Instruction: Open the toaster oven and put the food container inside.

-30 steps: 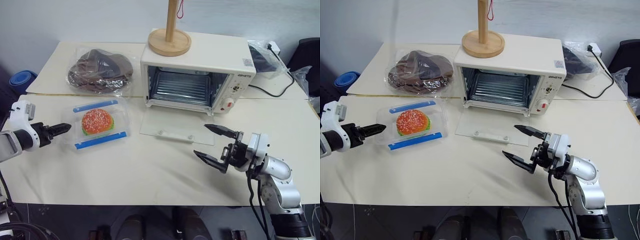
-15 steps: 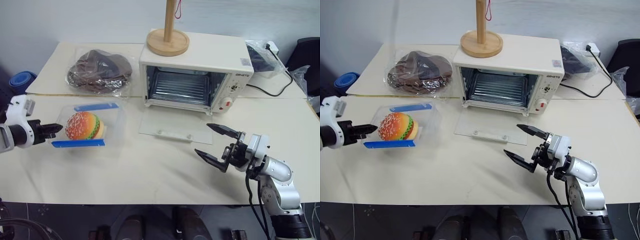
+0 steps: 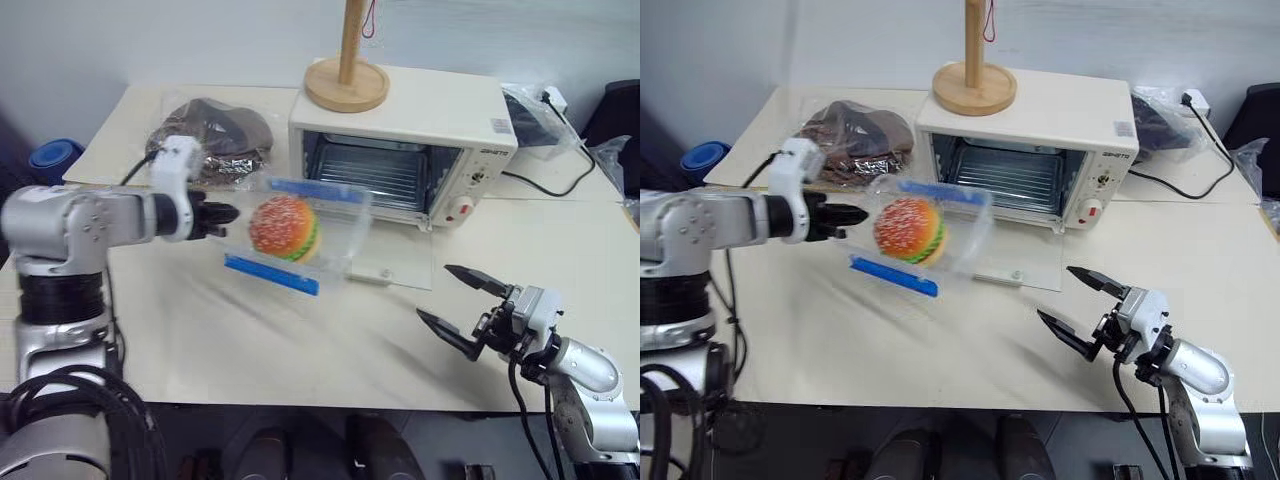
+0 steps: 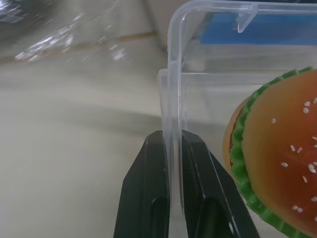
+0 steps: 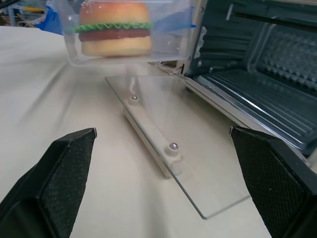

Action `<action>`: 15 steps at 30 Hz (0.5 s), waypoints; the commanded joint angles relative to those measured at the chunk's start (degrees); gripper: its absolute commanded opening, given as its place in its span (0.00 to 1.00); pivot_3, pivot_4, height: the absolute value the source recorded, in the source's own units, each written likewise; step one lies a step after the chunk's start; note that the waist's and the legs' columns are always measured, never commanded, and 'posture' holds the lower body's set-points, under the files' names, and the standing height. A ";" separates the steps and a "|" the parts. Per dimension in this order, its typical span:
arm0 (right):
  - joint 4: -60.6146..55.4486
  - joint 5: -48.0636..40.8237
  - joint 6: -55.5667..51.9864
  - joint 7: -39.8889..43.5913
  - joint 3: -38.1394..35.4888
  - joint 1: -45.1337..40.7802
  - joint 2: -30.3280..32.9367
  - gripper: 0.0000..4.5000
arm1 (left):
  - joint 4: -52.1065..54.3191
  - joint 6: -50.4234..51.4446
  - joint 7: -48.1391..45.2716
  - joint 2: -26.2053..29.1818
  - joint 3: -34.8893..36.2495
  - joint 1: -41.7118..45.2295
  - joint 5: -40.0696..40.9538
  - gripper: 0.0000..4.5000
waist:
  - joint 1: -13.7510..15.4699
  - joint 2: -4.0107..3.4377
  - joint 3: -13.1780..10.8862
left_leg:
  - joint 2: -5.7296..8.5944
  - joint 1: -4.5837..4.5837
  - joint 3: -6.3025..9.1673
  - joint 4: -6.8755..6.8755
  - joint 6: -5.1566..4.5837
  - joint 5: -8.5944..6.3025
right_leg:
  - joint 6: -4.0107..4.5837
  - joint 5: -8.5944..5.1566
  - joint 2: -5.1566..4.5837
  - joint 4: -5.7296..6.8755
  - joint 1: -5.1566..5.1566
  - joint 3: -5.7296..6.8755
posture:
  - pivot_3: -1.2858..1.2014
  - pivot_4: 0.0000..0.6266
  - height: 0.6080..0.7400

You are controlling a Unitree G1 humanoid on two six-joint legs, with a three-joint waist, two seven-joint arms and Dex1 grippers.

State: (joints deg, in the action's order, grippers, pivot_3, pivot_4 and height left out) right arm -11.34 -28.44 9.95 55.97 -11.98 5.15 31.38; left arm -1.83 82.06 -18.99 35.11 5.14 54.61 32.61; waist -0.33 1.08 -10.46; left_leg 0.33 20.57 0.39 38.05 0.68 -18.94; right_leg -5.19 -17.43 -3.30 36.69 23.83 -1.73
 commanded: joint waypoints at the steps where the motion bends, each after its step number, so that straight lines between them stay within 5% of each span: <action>1: -2.74 -0.98 0.49 -1.08 -1.69 0.73 -0.01 1.00 | -3.11 -4.65 1.11 -4.26 -3.62 3.97 -3.65 0.01 | 0.03 0.00 0.00 | 0.00 -0.01 -0.01 0.01 0.02 0.01 | 0.00 0.00 0.01 0.00 0.00 0.00 | 0.52 0.24 1.00; 6: -2.77 -1.16 1.82 -1.33 -1.92 3.39 -1.16 1.00 | -7.52 -7.86 1.54 -9.31 -6.40 6.13 -7.01 0.01 | 0.30 0.00 0.00 | 0.00 -0.03 -0.07 0.01 0.02 0.01 | -0.02 -0.01 0.01 0.02 0.00 -0.07 | 0.52 0.24 1.00; 15: -3.13 -1.03 4.51 -1.40 -2.07 7.40 -2.64 1.00 | -7.69 -9.61 0.78 -12.70 -2.27 6.57 -7.42 0.63 | 0.16 0.01 -0.01 | 0.01 -0.06 -0.09 0.03 0.01 0.01 | -0.03 -0.01 -0.01 -0.13 -0.01 -0.11 | 0.52 0.24 1.00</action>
State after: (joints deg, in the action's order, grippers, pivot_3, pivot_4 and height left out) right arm -12.33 -28.50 13.37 54.46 -12.52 12.15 28.69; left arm -12.12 73.14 -16.86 21.66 0.25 60.14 24.15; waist -0.17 1.08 -10.47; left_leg 0.32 20.50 0.30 38.08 0.72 -18.93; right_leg -5.22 -17.43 -3.29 36.55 23.82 -1.83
